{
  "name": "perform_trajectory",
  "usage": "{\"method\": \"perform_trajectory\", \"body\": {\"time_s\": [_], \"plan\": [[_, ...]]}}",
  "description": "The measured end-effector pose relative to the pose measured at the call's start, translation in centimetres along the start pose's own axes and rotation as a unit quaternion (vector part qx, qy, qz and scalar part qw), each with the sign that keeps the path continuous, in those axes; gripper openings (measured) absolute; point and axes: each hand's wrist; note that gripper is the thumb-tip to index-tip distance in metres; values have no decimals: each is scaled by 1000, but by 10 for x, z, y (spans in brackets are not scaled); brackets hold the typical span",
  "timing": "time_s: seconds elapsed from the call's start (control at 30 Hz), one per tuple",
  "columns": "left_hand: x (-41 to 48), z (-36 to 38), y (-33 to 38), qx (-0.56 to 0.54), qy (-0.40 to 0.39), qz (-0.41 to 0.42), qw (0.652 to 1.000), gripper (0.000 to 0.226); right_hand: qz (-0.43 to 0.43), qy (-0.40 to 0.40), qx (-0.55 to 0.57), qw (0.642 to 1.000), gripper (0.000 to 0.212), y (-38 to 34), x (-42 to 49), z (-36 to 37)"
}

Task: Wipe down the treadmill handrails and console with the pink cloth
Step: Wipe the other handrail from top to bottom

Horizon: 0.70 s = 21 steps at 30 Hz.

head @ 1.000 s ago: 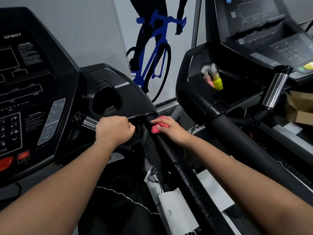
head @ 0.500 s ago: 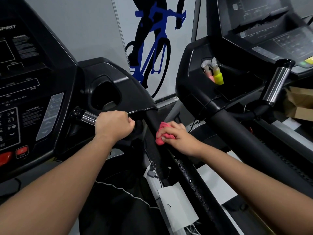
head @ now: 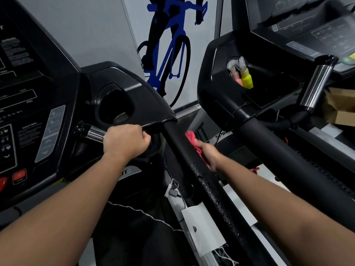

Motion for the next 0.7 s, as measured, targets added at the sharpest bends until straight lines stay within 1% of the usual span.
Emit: {"method": "perform_trajectory", "body": {"time_s": [0.03,0.07,0.1,0.13,0.2,0.27,0.3,0.33,0.4,0.43,0.47,0.5,0.53,0.57,0.63,0.67,0.7], "plan": [[0,0,0,2,0,1,1000,36,32,-3,19,999,27,11,0,-3],[0,0,0,3,1,0,1000,36,57,1,14,998,28,22,2,-6],[0,1,-1,3,2,-1,1000,36,78,-1,17,997,33,34,5,-10],[0,1,-1,2,1,-2,1000,36,95,-4,16,995,32,43,5,-14],[0,0,0,0,-3,-2,1000,35,112,-19,38,993,18,44,-6,-15],[-1,0,2,3,-2,-1,1000,34,116,-42,68,990,16,31,-19,-16],[-1,0,2,4,-1,-1,1000,33,92,-39,75,992,13,21,-23,-18],[0,0,2,5,0,-1,1000,33,48,-24,58,997,15,12,-26,-18],[0,0,0,5,3,-1,1000,33,-71,-9,-44,996,22,-11,-34,-9],[1,0,0,5,3,-1,1000,34,-124,-5,-115,986,22,-22,-40,-1],[1,-1,0,3,3,0,1000,34,-171,15,-213,962,19,-29,-41,5],[1,-1,0,-1,3,1,1000,33,-213,36,-317,923,18,-36,-41,12],[0,-1,1,-5,4,2,1000,32,-246,49,-413,876,20,-38,-39,17],[0,-2,1,-7,6,3,1000,31,-275,55,-471,836,22,-38,-39,22],[-1,-2,1,-9,8,4,1000,32,-326,75,-534,777,24,-37,-43,30],[-1,-1,1,-10,8,5,1000,32,-349,85,-568,741,27,-35,-47,33],[-1,-1,0,-11,9,6,1000,33,-356,91,-612,701,32,-31,-50,36]]}}
Point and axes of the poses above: each hand's wrist, its own x-axis towards the middle knuckle, its own z-axis out of the palm, y = z × x, and after that the axes turned 12 degrees about -x, right-handed
